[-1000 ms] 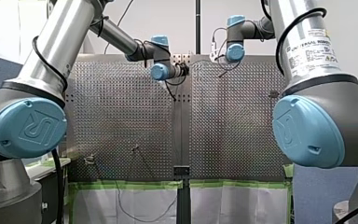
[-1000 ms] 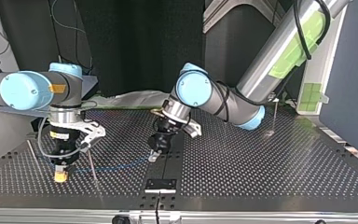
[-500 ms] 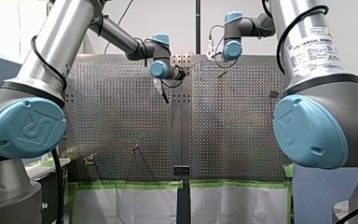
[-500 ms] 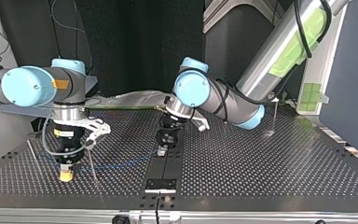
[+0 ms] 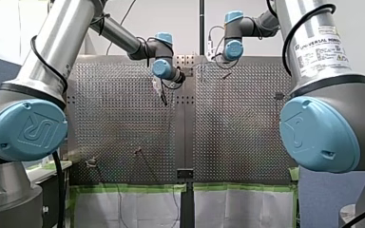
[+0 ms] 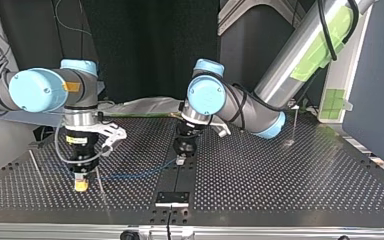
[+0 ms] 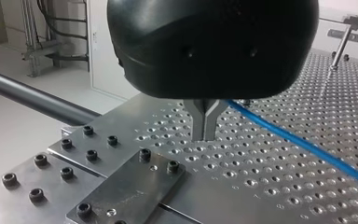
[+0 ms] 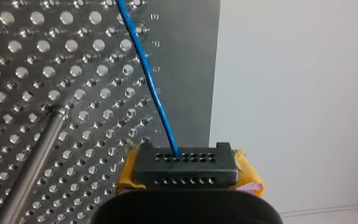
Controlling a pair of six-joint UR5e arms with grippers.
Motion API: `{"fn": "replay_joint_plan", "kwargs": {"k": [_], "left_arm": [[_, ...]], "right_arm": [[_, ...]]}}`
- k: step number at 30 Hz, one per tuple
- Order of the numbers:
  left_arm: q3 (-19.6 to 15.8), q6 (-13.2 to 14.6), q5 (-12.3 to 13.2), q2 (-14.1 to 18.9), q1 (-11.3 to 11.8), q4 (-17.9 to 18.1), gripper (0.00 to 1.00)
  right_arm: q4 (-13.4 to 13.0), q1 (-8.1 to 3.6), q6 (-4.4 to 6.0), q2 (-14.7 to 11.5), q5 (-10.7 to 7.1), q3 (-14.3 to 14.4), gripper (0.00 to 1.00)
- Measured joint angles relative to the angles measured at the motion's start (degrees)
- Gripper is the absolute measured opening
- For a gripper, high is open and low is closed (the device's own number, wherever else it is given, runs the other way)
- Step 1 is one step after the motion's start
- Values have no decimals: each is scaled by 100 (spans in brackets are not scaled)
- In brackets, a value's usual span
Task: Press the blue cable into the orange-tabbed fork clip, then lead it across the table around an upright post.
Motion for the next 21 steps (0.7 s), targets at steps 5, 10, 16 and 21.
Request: {"fn": "replay_joint_plan", "kwargs": {"k": [5,10,16,21], "left_arm": [[0,-57,195,1,5,223,0],[0,-159,362,-10,19,455,0],[0,-192,451,-93,39,564,0],[0,-269,596,-291,8,744,0]], "right_arm": [[-3,-91,22,1,6,-2,0],[1,-190,27,6,4,-2,0],[10,-315,44,7,-1,40,0],[11,-401,49,8,3,74,0]]}}
